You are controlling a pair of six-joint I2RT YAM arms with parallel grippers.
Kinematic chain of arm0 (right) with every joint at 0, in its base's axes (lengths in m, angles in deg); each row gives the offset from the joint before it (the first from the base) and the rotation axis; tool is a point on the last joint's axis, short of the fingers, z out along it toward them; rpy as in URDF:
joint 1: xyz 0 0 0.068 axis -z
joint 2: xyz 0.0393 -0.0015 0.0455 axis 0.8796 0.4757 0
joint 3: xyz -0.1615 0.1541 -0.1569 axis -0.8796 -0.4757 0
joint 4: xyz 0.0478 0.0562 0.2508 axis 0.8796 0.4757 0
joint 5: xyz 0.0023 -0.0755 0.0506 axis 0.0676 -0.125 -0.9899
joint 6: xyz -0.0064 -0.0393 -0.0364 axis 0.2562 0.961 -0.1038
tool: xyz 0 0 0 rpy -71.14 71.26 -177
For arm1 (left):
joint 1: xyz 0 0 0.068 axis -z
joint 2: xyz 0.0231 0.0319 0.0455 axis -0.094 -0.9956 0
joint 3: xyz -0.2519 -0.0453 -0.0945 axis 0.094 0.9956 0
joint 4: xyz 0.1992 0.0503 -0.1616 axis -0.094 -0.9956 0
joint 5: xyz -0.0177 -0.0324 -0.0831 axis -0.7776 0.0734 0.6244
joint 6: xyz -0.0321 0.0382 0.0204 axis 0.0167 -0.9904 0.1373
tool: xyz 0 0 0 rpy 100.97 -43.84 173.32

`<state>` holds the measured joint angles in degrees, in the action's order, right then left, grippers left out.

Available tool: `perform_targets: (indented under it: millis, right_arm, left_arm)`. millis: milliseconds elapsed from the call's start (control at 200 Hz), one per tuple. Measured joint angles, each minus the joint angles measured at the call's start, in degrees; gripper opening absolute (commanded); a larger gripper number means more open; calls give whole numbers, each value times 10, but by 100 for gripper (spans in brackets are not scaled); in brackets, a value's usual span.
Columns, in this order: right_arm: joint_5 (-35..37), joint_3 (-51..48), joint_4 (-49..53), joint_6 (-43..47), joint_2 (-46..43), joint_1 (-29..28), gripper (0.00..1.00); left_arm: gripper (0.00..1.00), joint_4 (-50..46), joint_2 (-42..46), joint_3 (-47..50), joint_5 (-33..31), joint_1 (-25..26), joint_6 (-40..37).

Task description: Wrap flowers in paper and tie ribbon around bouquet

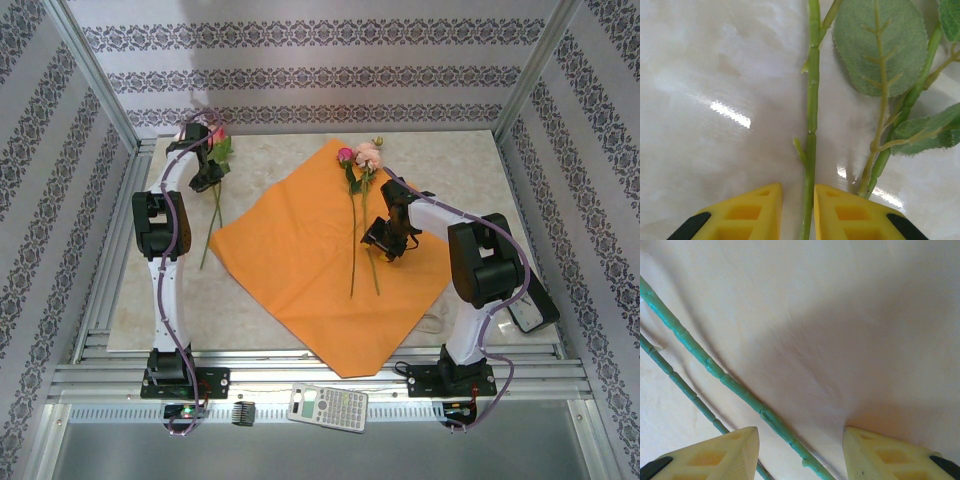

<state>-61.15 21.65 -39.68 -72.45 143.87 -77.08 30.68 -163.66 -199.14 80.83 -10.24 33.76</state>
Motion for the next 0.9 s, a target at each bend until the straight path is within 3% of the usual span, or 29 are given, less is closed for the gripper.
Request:
perform_targets:
  millis: [165, 265, 460, 899]
  right_arm:
    - [0, 2, 2, 0, 2, 0, 49]
    - [0, 4, 5, 0, 4, 0, 48]
    - [0, 8, 9, 0, 7, 0, 48]
    - [0, 10, 11, 0, 7, 0, 48]
  left_arm:
    - [19, -22, 0, -10, -36, 3, -2]
    - [37, -30, 0, -12, -56, 4, -5]
    - [48, -28, 9, 5, -41, 7, -4]
    - [25, -31, 13, 14, -28, 11, 0]
